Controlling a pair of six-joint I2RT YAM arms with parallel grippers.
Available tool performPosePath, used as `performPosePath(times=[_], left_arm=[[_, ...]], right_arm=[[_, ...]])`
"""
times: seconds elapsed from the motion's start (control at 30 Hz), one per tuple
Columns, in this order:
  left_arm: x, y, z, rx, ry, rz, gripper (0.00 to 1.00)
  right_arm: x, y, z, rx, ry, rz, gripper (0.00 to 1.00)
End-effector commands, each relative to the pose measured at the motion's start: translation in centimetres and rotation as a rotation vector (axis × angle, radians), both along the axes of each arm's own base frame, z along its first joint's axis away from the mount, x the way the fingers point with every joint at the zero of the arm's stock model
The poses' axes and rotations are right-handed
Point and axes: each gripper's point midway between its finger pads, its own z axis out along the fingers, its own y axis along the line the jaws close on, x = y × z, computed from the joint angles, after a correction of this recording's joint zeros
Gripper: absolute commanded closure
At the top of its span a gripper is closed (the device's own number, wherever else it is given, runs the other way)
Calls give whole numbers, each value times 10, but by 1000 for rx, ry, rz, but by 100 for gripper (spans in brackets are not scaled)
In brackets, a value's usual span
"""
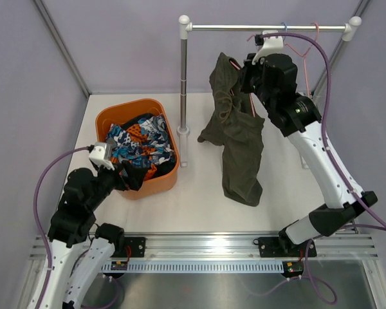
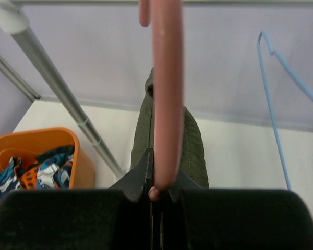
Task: Remove the shorts from the hanger
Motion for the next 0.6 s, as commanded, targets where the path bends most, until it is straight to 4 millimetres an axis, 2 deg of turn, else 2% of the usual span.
performPosePath(times=[0.0, 0.03, 0.07, 0.1, 0.13, 0.17, 0.27, 0.3, 0.33, 0.37, 0.4, 0.43, 0.5, 0.53, 0.57], left_arm=[[11, -17, 44, -59, -52, -59, 1], [14, -19, 53, -74, -59, -63, 1], [21, -24, 72, -100, -84, -69, 1], [23, -28, 81, -115, -92, -83, 1], [27, -31, 93, -130, -112, -84, 2], [34, -37, 108, -152, -113, -92, 2], [41, -59, 131, -175, -142, -121, 2], [40, -83, 141, -176, -138, -185, 2], [48, -86, 146, -160, -148, -138, 2], [48, -99, 150, -136, -160, -153, 2], [33, -123, 169, -147, -185, -223, 1], [48, -140, 160, -101, -164, -186, 1], [43, -172, 162, -75, -163, -209, 1], [52, -193, 164, -69, -161, -208, 1], [54, -205, 163, -72, -158, -206, 1]], right_arm=[[-42, -17, 16, 91, -7, 5, 100], [-46, -17, -1, 97, 34, 5, 100], [-61, -24, 4, 117, 25, 11, 100], [-68, -25, 0, 121, 36, 17, 100], [-73, -24, -13, 119, 67, 22, 100], [-85, -28, -10, 128, 64, 27, 100], [-106, -30, -20, 132, 91, 51, 100], [-109, -31, -26, 133, 106, 52, 100], [-114, -30, -28, 134, 114, 61, 100], [-122, -32, -28, 140, 115, 67, 100], [-126, -32, -29, 144, 119, 72, 100], [-129, -31, -35, 145, 134, 77, 100], [-138, -35, -37, 150, 135, 84, 100], [-142, -37, -35, 156, 127, 85, 100], [-144, -38, -36, 158, 132, 86, 100]])
